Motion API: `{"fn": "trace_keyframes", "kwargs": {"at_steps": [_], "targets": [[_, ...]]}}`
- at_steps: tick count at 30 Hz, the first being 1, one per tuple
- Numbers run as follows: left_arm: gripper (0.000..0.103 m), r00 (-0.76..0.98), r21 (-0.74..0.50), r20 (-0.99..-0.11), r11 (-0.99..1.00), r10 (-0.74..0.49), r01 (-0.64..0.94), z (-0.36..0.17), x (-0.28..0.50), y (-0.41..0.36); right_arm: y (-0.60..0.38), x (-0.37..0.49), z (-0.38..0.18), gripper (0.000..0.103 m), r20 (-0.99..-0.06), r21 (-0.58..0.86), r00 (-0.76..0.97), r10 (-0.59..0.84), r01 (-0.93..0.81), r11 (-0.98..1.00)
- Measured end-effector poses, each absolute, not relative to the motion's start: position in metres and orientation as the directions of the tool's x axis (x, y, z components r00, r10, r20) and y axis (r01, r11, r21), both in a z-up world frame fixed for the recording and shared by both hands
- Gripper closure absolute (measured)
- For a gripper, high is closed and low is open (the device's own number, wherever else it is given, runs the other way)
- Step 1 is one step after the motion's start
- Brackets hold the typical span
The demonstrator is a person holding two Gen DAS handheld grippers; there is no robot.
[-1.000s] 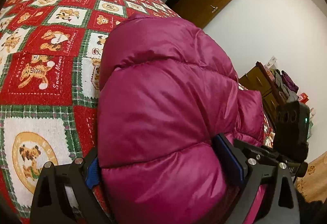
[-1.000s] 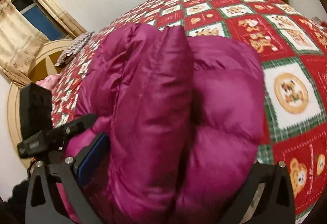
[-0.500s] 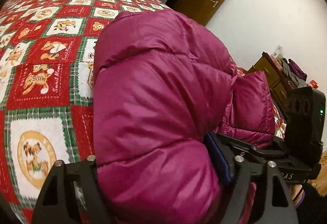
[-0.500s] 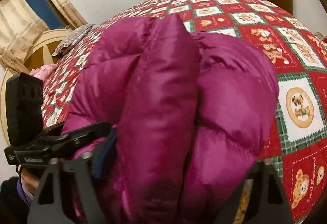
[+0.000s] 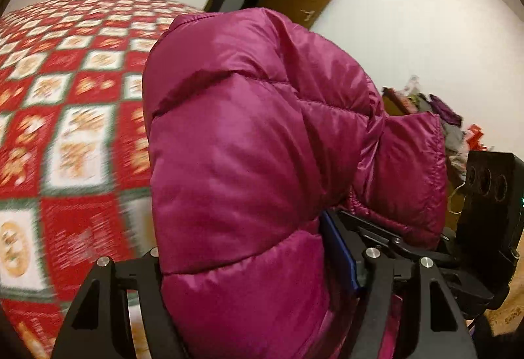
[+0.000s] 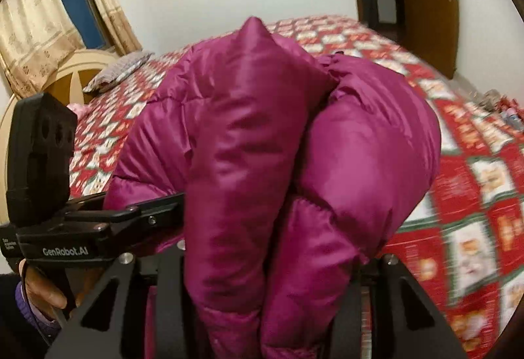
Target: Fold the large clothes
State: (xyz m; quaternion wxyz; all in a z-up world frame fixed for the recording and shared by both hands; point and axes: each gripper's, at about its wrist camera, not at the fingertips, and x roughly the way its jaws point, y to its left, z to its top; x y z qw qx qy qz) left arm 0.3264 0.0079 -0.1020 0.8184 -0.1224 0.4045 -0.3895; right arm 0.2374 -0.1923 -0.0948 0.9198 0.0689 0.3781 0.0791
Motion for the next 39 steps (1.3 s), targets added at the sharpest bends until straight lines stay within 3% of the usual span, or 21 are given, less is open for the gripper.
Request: {"fn": "trace_keyframes", "kwargs": {"at_steps": [7,15,21,25,39], "targets": [[0.033,0.34,-0.468,-0.581,0.645,-0.74,0.604,-0.095,0.338,-0.068,-0.272,0.227,-0.076,0.06,-0.661,0.125,0.746,0.078,0.007,0.992],[0.039,0.343,-0.387,-0.662,0.696,-0.667,0.605,-0.114,0.358,-0.124,-0.348,0.246,-0.111,0.06,-0.68,0.223,0.727,0.095,0.081,0.971],[0.04,0.37,-0.342,-0.698,0.739,-0.613,0.58,-0.119,0.356,-0.134,-0.375,0.266,-0.129,0.061,-0.697,0.279,0.707,0.124,0.108,0.954],[0.04,0.403,-0.282,-0.726,0.777,-0.556,0.563,-0.123,0.357,-0.144,-0.37,0.27,-0.129,0.061,-0.715,0.243,0.689,0.115,0.092,0.966],[0.037,0.406,-0.285,-0.784,0.854,-0.469,0.436,-0.153,0.378,-0.144,-0.381,0.284,-0.151,0.059,-0.751,0.302,0.636,0.179,0.089,0.949]]}}
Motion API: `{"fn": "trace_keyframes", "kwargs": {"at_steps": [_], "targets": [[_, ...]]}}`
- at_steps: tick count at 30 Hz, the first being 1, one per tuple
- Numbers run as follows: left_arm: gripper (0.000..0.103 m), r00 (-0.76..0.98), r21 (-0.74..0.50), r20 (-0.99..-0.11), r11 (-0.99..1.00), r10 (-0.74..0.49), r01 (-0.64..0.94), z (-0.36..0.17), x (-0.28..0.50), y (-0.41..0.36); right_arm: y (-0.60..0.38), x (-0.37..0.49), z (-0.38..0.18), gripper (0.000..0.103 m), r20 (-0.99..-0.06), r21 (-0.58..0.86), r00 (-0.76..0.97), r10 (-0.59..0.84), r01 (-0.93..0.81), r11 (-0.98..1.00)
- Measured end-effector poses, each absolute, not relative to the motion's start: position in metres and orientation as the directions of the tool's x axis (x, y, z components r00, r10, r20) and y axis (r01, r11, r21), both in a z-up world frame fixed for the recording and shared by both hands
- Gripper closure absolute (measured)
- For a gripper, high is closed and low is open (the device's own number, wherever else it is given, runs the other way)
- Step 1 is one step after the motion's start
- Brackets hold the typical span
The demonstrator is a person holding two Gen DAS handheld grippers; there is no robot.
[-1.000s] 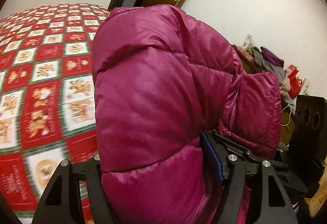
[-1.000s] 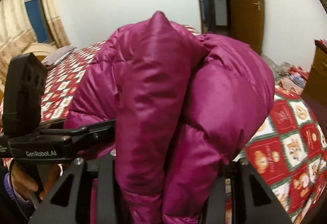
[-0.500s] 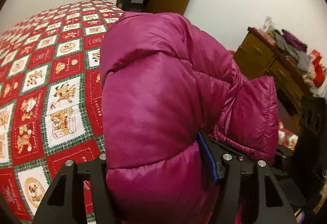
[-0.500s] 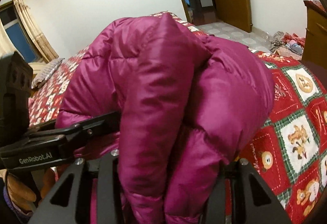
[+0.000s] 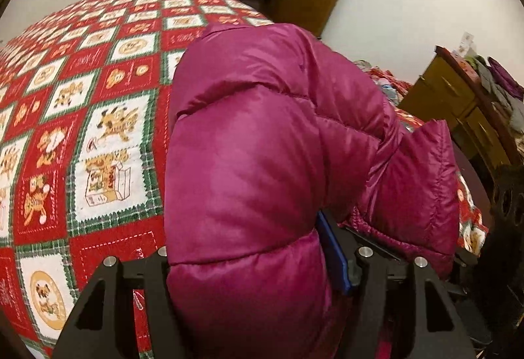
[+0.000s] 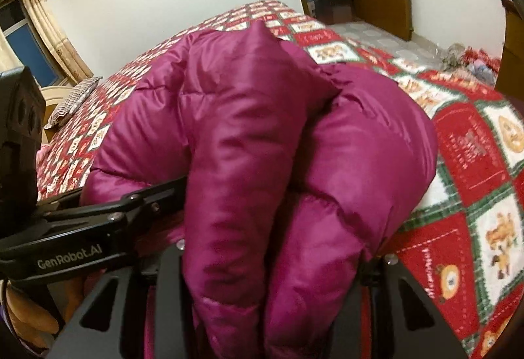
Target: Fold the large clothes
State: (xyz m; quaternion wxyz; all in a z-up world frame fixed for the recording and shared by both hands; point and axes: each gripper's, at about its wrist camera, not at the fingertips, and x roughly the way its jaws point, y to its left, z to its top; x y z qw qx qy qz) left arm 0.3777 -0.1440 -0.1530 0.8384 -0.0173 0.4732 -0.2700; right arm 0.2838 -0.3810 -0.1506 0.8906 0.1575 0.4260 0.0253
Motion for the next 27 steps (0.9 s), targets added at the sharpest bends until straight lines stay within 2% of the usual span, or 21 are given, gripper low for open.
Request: {"fn": "trace_keyframes", "kwargs": {"at_steps": [5,9,18,20,22,25,27], "targets": [[0.03,0.395,-0.3,-0.795,0.864,-0.461,0.403,-0.164,0.386,-0.143,-0.386,0.288,-0.157,0.059,-0.765,0.345,0.608,0.212,0.11,0.932],[0.019,0.387,-0.305,-0.804,0.871,-0.452,0.384,-0.174,0.395,-0.143,-0.385,0.287,-0.158,0.059,-0.777,0.337,0.595,0.206,0.118,0.934],[0.013,0.394,-0.311,-0.792,0.864,-0.466,0.396,-0.178,0.397,-0.141,-0.381,0.289,-0.16,0.058,-0.789,0.316,0.586,0.186,0.128,0.94],[0.012,0.397,-0.304,-0.789,0.859,-0.469,0.411,-0.178,0.394,-0.14,-0.378,0.284,-0.157,0.054,-0.789,0.28,0.596,0.149,0.133,0.951],[0.011,0.407,-0.281,-0.79,0.86,-0.459,0.425,-0.176,0.392,-0.14,-0.375,0.277,-0.151,0.042,-0.797,0.218,0.598,0.089,0.145,0.965],[0.009,0.43,-0.25,-0.789,0.869,-0.439,0.428,-0.175,0.391,-0.14,-0.381,0.256,-0.135,0.034,-0.774,0.196,0.632,0.044,0.173,0.965],[0.008,0.438,-0.239,-0.79,0.873,-0.429,0.425,-0.174,0.391,-0.14,-0.388,0.239,-0.119,0.033,-0.749,0.199,0.663,0.012,0.207,0.958]]}}
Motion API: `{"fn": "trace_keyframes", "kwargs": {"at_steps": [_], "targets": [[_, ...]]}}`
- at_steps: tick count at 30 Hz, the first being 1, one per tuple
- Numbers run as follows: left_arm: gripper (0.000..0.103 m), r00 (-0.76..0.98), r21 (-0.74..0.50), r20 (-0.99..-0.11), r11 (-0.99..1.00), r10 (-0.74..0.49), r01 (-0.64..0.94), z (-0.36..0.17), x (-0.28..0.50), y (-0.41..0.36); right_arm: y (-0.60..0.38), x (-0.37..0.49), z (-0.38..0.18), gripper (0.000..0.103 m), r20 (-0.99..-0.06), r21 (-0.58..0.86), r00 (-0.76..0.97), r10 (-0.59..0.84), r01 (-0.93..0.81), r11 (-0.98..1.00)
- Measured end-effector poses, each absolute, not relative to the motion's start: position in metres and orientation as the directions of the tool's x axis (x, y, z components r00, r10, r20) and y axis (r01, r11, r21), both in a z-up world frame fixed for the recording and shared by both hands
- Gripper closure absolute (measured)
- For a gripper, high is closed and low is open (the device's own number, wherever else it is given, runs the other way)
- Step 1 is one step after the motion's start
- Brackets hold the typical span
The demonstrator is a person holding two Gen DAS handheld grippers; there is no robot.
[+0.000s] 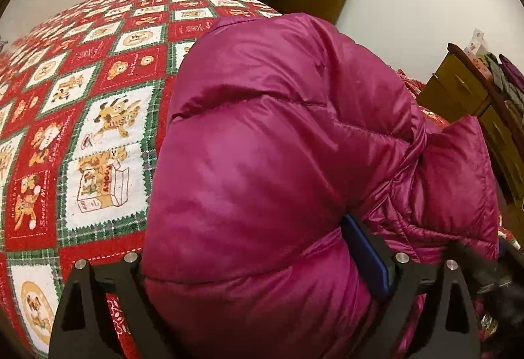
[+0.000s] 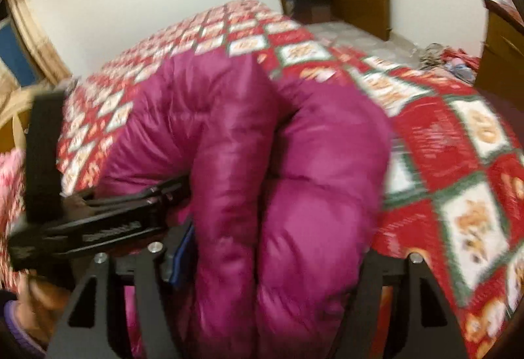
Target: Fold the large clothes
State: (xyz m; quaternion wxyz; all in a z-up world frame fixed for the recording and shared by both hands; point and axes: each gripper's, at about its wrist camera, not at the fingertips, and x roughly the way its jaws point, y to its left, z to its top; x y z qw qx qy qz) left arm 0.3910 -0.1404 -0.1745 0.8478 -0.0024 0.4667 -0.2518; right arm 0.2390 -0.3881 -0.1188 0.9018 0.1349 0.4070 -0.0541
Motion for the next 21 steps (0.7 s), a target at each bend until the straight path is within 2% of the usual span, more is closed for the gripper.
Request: {"fn": "trace_keyframes", "kwargs": {"at_steps": [6,10,13,17,19,21], "targets": [[0.005,0.472,-0.186,-0.794,0.892,-0.383,0.412,-0.172,0.386,-0.144,-0.383,0.239,-0.071,0.036,-0.692,0.131,0.714,-0.109,0.273,0.953],[0.005,0.474,-0.156,-0.804,0.898,-0.358,0.412,-0.169,0.384,-0.144,-0.377,0.283,-0.077,0.058,-0.747,0.125,0.655,-0.112,0.304,0.944],[0.005,0.463,-0.186,-0.802,0.894,-0.377,0.407,-0.163,0.384,-0.134,-0.382,0.298,-0.105,0.068,-0.803,0.086,0.576,-0.153,0.365,0.927],[0.005,0.522,-0.149,-0.781,0.913,-0.344,0.379,-0.147,0.382,-0.127,-0.404,0.29,-0.136,0.067,-0.818,0.1,0.55,-0.17,0.427,0.899],[0.005,0.576,-0.104,-0.755,0.924,-0.314,0.367,-0.135,0.385,-0.128,-0.407,0.285,-0.14,0.062,-0.811,0.103,0.559,-0.172,0.427,0.898],[0.005,0.615,-0.065,-0.731,0.928,-0.294,0.366,-0.128,0.39,-0.131,-0.409,0.284,-0.144,0.06,-0.808,0.107,0.565,-0.169,0.422,0.9]]}}
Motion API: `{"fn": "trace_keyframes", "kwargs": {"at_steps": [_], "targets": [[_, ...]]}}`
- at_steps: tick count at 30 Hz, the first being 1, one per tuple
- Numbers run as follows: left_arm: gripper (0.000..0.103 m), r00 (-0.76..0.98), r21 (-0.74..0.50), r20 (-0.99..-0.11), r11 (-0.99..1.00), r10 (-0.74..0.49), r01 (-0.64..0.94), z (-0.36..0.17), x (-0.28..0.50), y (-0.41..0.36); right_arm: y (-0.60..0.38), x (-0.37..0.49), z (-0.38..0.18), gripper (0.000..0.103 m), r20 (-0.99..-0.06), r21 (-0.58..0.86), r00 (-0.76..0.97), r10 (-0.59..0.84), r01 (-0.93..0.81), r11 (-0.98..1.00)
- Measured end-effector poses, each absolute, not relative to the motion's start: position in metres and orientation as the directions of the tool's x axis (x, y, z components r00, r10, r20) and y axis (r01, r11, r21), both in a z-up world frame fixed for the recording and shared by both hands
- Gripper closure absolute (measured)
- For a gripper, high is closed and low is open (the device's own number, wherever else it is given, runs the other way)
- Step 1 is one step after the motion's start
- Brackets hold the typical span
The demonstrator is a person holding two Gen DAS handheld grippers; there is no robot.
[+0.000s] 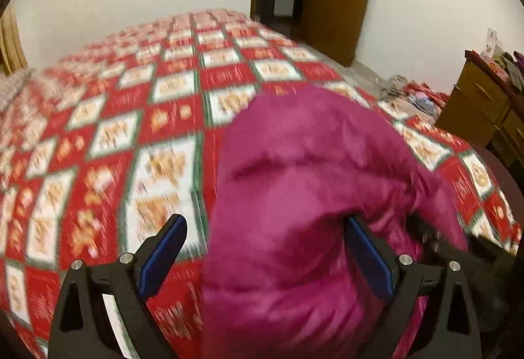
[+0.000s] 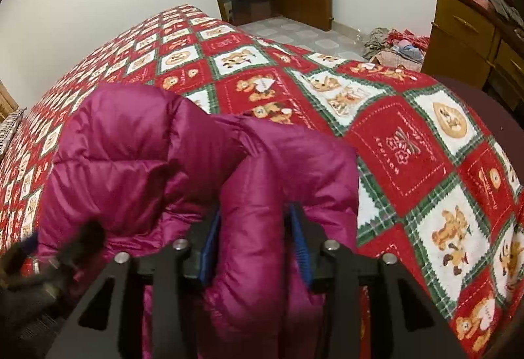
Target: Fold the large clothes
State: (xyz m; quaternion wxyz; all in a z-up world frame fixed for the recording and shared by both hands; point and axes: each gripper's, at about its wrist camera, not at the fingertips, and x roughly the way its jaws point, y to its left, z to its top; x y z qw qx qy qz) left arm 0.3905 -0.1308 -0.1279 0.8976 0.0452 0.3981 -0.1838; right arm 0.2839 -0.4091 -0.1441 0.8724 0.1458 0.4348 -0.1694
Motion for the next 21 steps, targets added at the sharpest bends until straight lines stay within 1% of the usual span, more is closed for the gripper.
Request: {"fn": "trace_keyframes", "kwargs": {"at_steps": [2,7,10,14,18,21], "targets": [[0.005,0.627,-0.043,-0.728,0.931,-0.278,0.363,-0.126,0.4,-0.135,-0.409,0.284,-0.147,0.06,-0.802,0.102,0.572,-0.174,0.418,0.903],[0.005,0.577,-0.041,-0.778,0.937,-0.248,0.347,-0.148,0.433,-0.151,-0.399,0.287,-0.148,0.058,-0.784,0.064,0.584,-0.21,0.413,0.908],[0.001,0.56,-0.03,-0.793,0.933,-0.24,0.358,-0.159,0.434,-0.157,-0.402,0.29,-0.149,0.057,-0.787,0.08,0.585,-0.199,0.415,0.906],[0.001,0.556,-0.009,-0.801,0.932,-0.224,0.362,-0.167,0.433,-0.165,-0.401,0.294,-0.151,0.057,-0.791,0.078,0.578,-0.201,0.42,0.904],[0.001,0.557,0.033,-0.808,0.928,-0.194,0.372,-0.166,0.429,-0.17,-0.396,0.297,-0.152,0.056,-0.794,0.041,0.563,-0.228,0.423,0.905],[0.001,0.512,0.014,-0.833,0.916,-0.211,0.4,-0.16,0.426,-0.163,-0.396,0.297,-0.152,0.056,-0.802,0.036,0.556,-0.22,0.412,0.911]]}}
